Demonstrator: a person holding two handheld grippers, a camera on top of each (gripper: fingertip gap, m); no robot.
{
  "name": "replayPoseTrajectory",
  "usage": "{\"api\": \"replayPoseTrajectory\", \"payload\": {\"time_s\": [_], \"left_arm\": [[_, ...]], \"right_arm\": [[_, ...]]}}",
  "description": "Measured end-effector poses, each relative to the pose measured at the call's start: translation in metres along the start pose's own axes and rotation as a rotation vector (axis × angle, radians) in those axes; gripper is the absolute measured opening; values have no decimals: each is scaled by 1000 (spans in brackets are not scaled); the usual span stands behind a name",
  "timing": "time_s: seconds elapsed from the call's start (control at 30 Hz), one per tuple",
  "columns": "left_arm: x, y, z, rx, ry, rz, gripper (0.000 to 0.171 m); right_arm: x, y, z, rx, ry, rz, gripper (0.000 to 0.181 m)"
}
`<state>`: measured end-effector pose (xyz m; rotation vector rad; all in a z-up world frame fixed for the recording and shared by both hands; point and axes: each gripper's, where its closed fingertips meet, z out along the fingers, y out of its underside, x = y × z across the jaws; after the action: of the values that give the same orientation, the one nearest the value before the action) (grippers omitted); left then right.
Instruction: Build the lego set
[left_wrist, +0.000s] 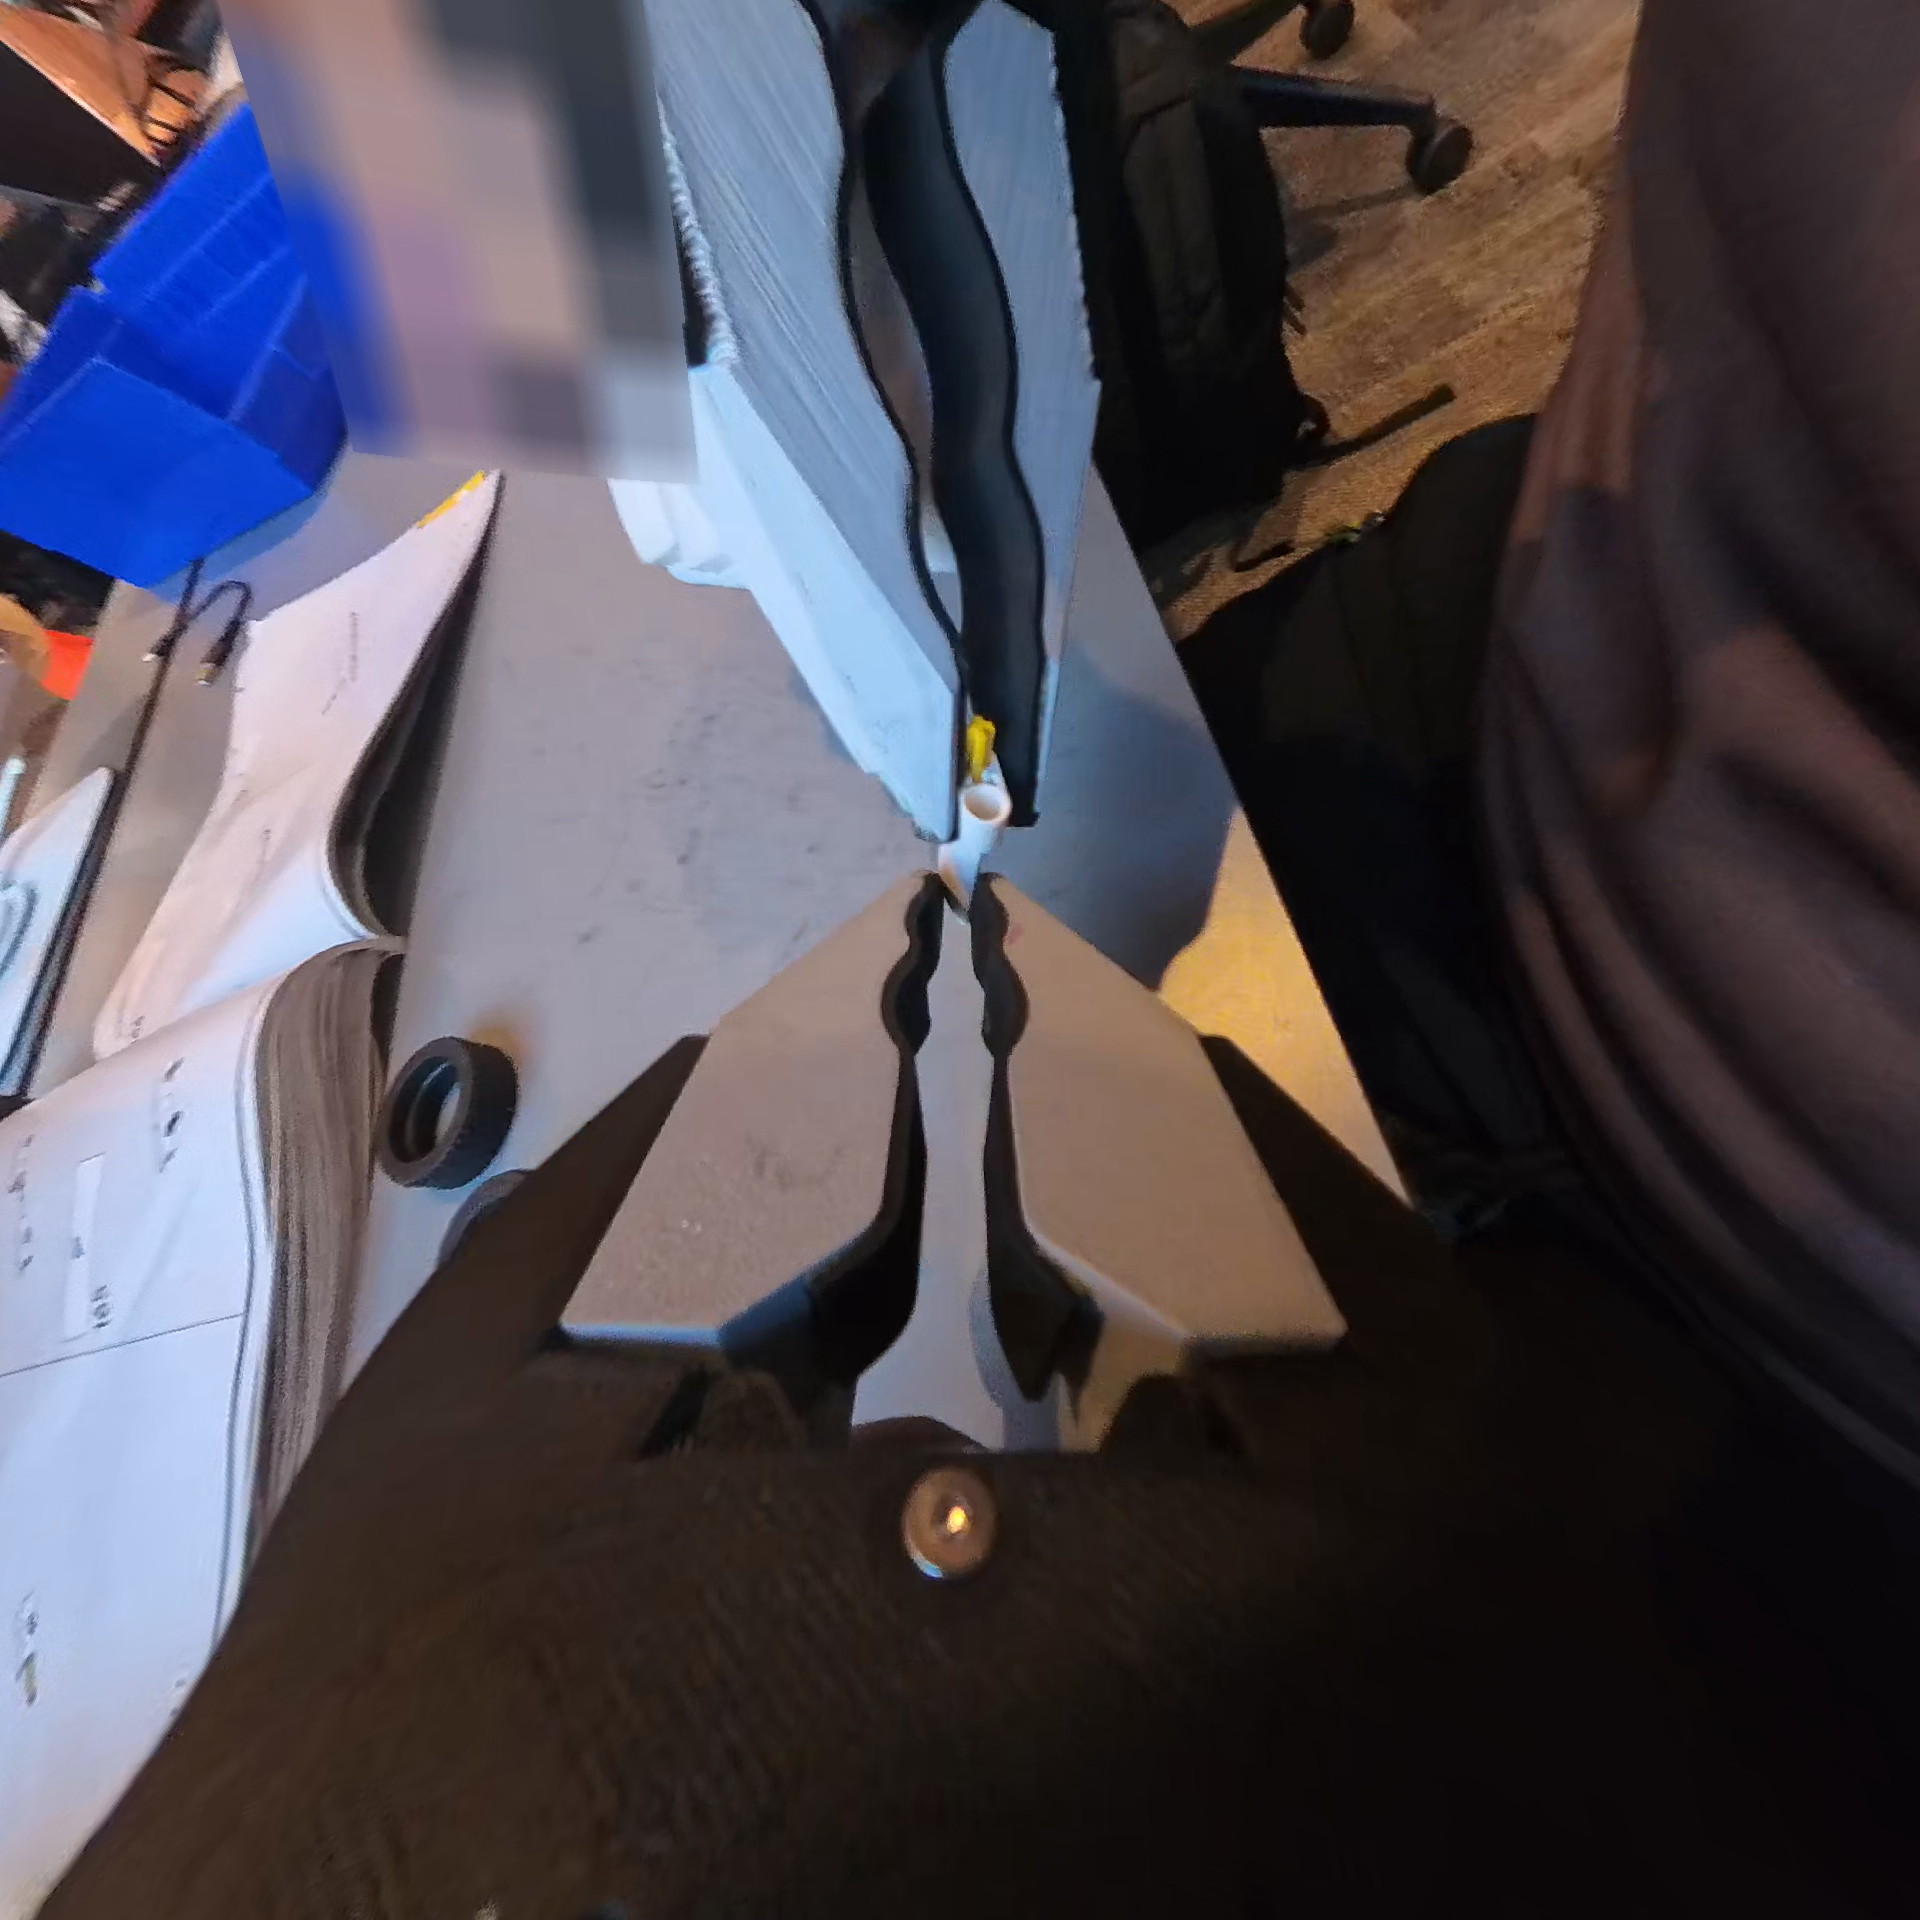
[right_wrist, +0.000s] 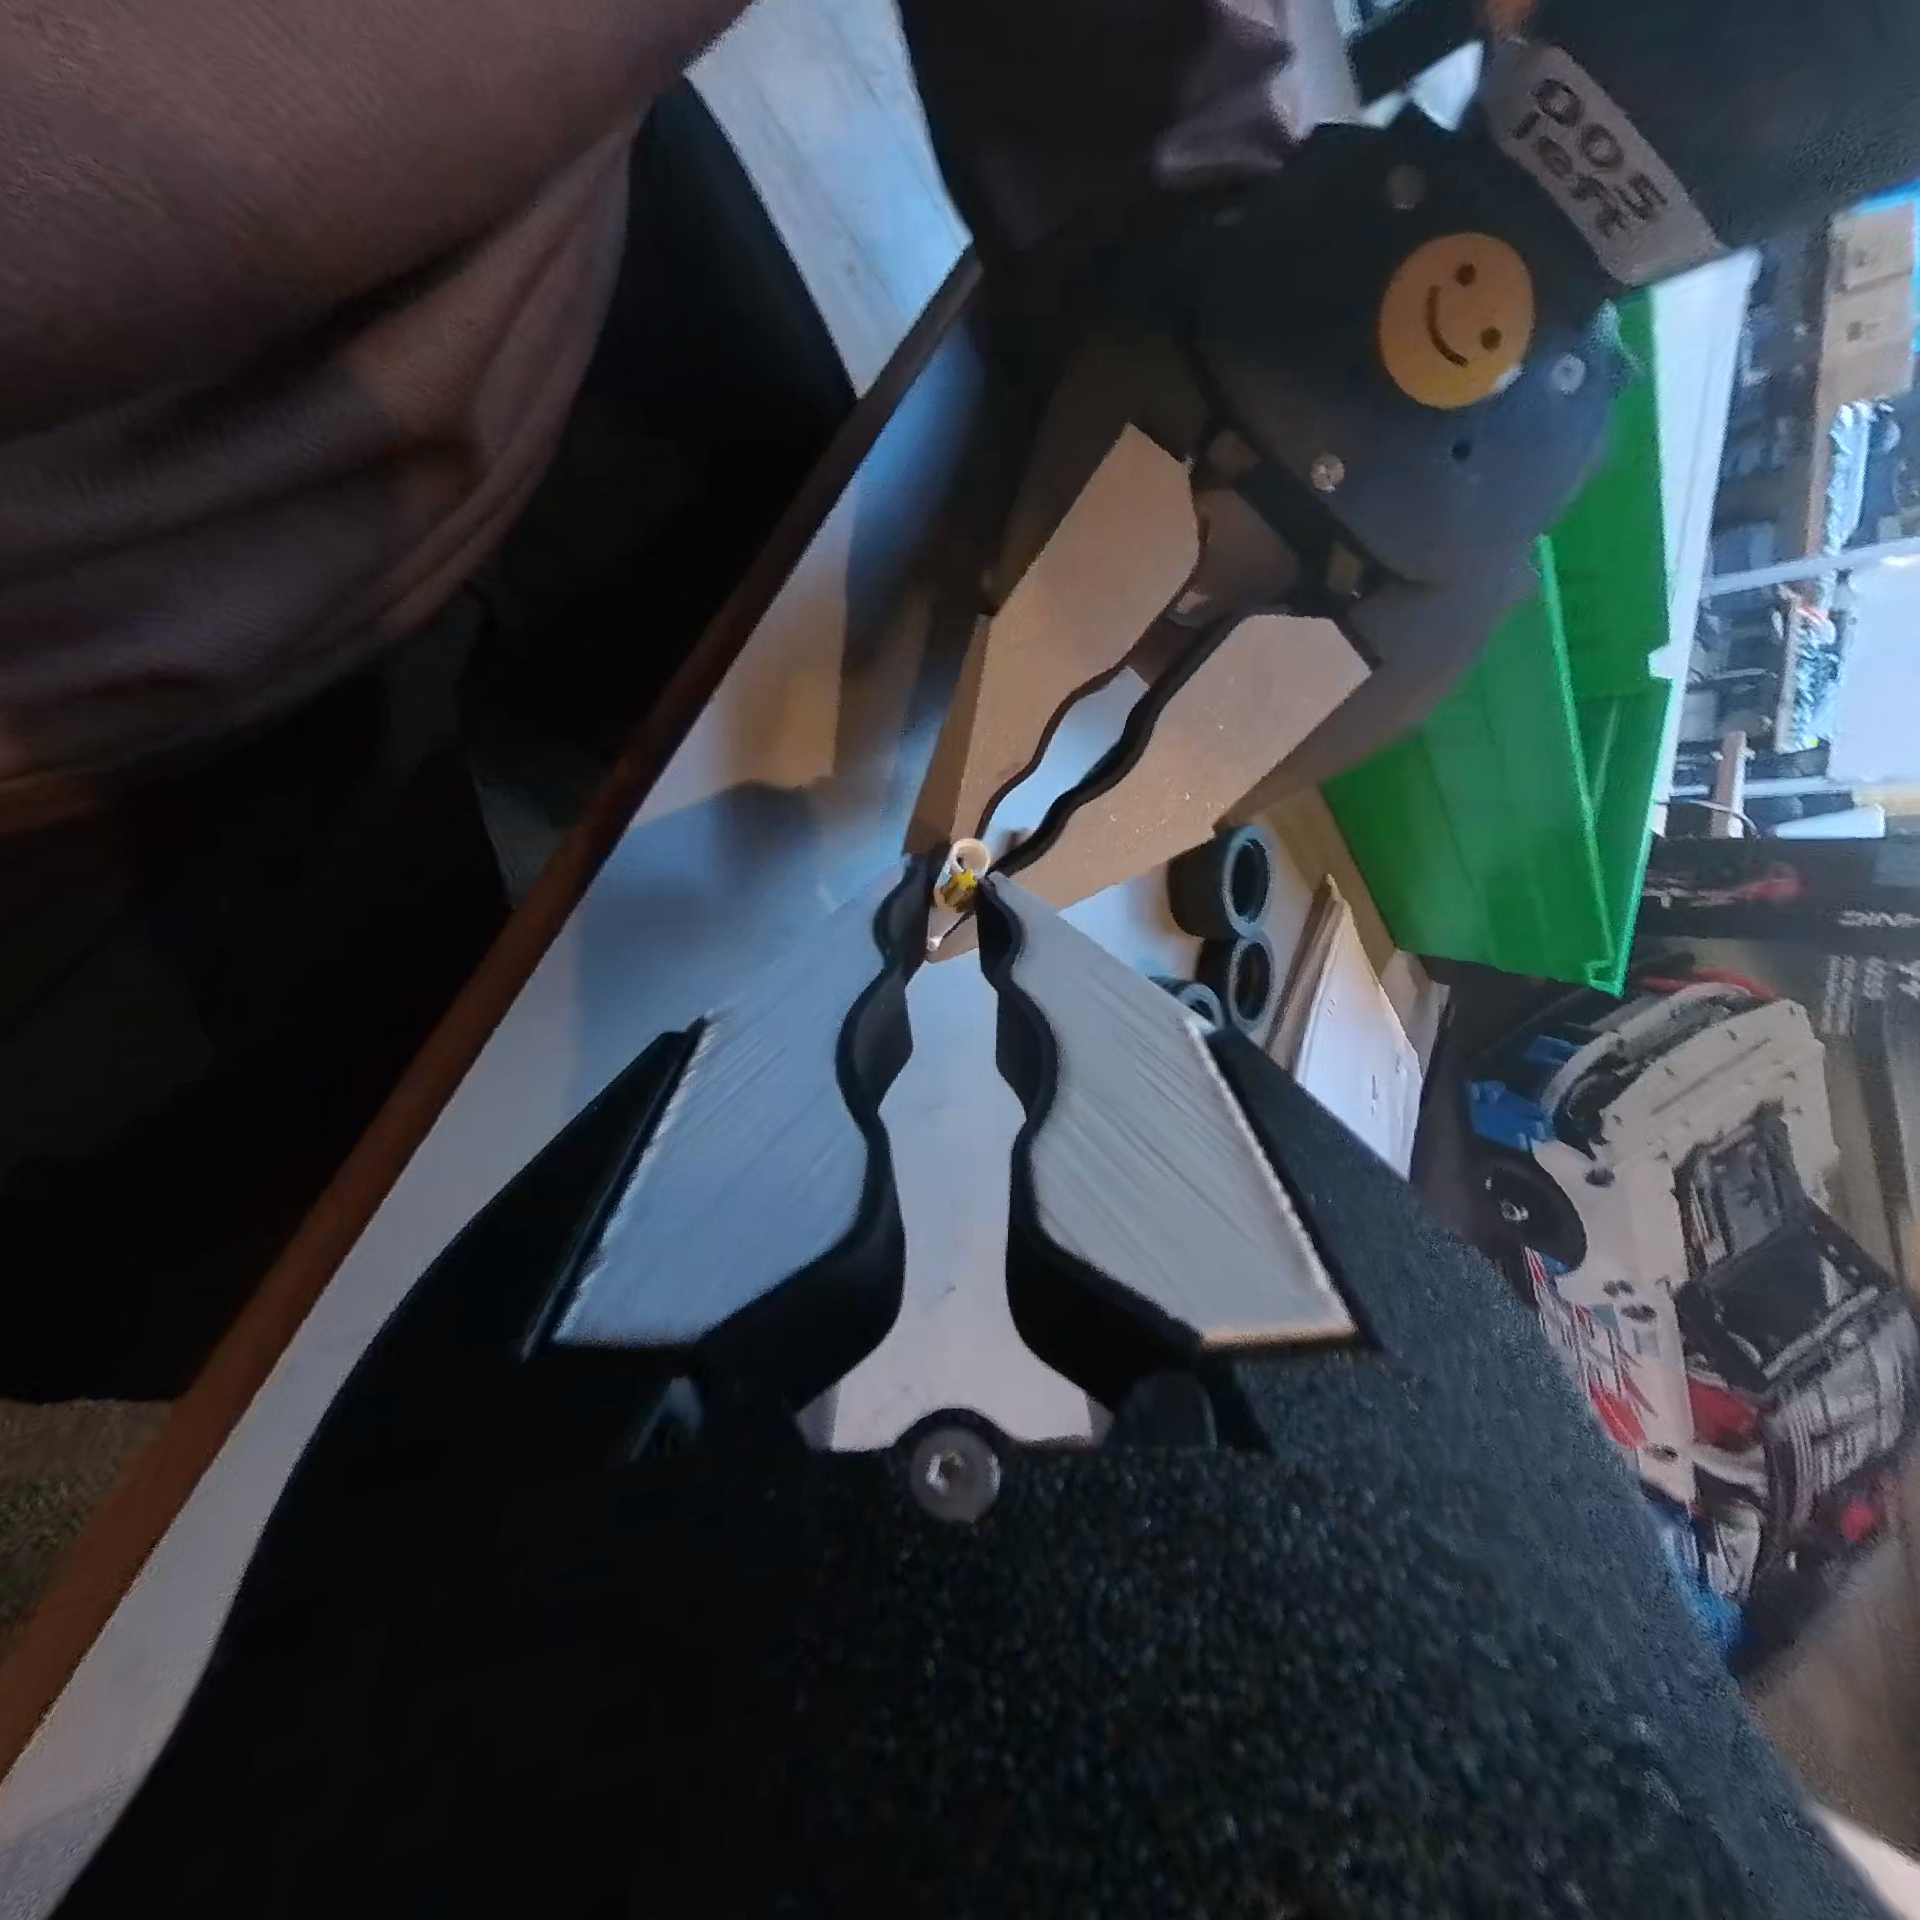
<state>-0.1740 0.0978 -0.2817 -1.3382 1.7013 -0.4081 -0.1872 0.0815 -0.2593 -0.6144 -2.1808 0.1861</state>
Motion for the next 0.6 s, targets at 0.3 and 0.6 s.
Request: {"api": "replayPoseTrajectory", "payload": {"time_s": [0.3, 0.6], "left_arm": [[-1, 23, 15, -163, -81, 153, 2], [-83, 3, -17, -313, -771, 477, 3]], "right_arm": [[-16, 18, 13, -87, -34, -70, 10], [41, 43, -28, 278, 261, 1166, 42]]}}
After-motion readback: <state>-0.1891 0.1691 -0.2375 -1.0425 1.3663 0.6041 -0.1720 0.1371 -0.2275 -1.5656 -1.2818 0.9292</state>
